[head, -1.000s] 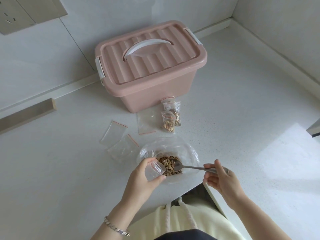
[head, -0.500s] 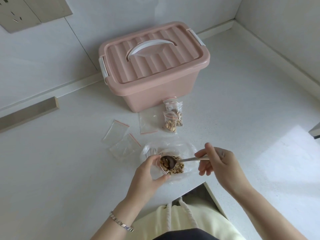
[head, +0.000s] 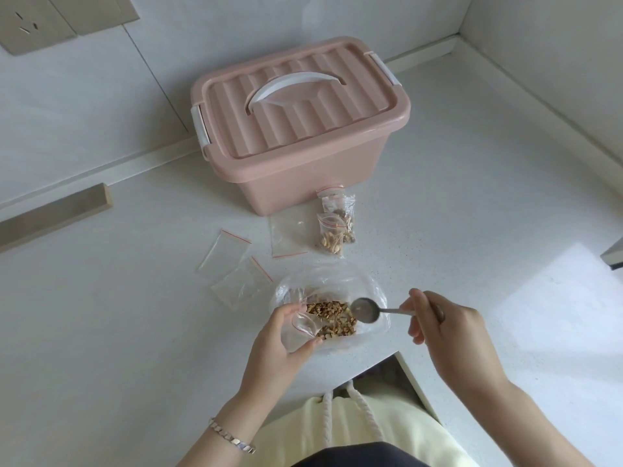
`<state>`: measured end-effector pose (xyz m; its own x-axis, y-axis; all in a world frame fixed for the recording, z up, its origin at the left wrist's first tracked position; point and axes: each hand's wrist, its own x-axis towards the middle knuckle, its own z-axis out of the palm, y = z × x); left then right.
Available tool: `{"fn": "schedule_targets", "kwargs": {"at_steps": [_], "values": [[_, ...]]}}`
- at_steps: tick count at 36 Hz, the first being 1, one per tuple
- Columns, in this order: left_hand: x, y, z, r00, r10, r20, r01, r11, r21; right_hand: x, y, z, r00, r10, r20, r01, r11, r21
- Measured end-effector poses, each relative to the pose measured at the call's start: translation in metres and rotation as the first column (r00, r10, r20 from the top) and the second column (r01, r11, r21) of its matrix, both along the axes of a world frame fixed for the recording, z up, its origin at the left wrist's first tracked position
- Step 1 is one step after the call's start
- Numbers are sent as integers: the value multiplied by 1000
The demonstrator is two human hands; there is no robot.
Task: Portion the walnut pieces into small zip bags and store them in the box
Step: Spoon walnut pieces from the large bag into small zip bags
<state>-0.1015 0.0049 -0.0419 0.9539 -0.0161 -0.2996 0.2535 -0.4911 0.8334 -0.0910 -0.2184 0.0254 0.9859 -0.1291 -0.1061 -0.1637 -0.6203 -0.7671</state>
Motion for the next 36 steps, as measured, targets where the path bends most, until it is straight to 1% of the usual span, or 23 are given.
{"fn": "schedule_targets", "kwargs": {"at_steps": [3,7,9,14,17,20,26,30,34,36], "values": [[-1,-1,-1,999,-31,-23,32,999,11,-3,-1,-8,993,-34,-115,27,998,-65],[-2,-2,-3,998,-34,-46,35,999,29,-8,-1,-18,981,-73,-182,63,996,-59],[-3,-2,-6,998,-21,-58,23,999,30,-10,-1,-24,972,-101,-213,102,995,-6],[-6,-4,-11,995,-5,-99,0,999,-47,-13,-3,-33,932,-200,-302,258,952,167],[-7,-6,-15,990,-2,-138,-8,998,-68,-16,-5,-35,927,-230,-296,298,931,211],[-9,-7,-19,985,17,-170,-31,996,-80,-19,-4,-34,932,-245,-268,306,927,217],[-7,-11,-20,978,78,-195,-108,983,-148,-19,1,-34,939,-222,-261,280,937,208],[-8,-12,-20,971,111,-210,-150,972,-181,-18,2,-34,941,-186,-282,248,947,202],[-7,-14,-18,963,135,-233,-184,962,-202,-16,1,-28,948,-205,-245,263,937,232],[-6,-17,-15,960,146,-239,-205,949,-242,-15,2,-28,952,-185,-243,237,950,205]]}}
